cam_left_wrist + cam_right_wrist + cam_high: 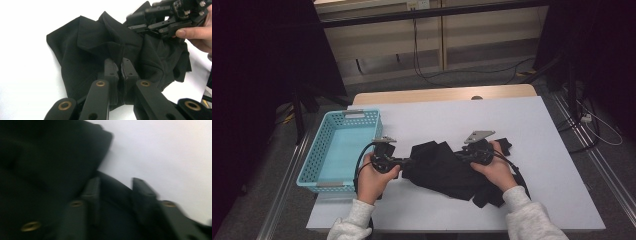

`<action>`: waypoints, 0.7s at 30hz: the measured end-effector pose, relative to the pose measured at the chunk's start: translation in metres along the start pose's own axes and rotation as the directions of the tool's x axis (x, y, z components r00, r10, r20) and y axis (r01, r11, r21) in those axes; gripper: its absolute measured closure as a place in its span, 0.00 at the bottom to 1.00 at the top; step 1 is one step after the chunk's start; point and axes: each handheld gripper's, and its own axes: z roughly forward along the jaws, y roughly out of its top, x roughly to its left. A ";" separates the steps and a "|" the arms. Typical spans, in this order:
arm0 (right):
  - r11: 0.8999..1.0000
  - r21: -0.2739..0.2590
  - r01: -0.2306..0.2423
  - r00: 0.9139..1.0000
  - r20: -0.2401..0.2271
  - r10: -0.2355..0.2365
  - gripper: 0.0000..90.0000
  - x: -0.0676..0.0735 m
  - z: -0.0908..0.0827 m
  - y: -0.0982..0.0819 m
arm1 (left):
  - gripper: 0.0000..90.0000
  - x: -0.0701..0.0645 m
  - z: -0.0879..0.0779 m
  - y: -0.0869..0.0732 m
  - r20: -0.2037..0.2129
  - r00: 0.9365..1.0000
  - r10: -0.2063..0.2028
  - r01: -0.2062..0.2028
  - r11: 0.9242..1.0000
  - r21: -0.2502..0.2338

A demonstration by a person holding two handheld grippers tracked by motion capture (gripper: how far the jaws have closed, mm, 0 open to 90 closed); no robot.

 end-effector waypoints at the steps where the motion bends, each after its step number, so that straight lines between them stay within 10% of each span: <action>1: 1.000 0.002 0.002 1.000 -0.012 -0.002 0.87 0.001 -0.001 0.000 | 0.95 0.000 0.000 0.000 -0.002 1.000 0.000 0.000 1.000 -0.001; 11: 0.992 -0.044 -0.117 0.991 0.066 0.119 1.00 -0.022 -0.028 -0.012 | 0.95 0.000 0.001 0.001 0.000 1.000 0.006 -0.006 1.000 0.000; 21: 0.969 -0.125 -0.214 0.929 0.281 0.241 1.00 -0.070 -0.092 -0.047 | 0.95 0.001 0.007 0.000 -0.015 1.000 0.001 0.000 1.000 0.024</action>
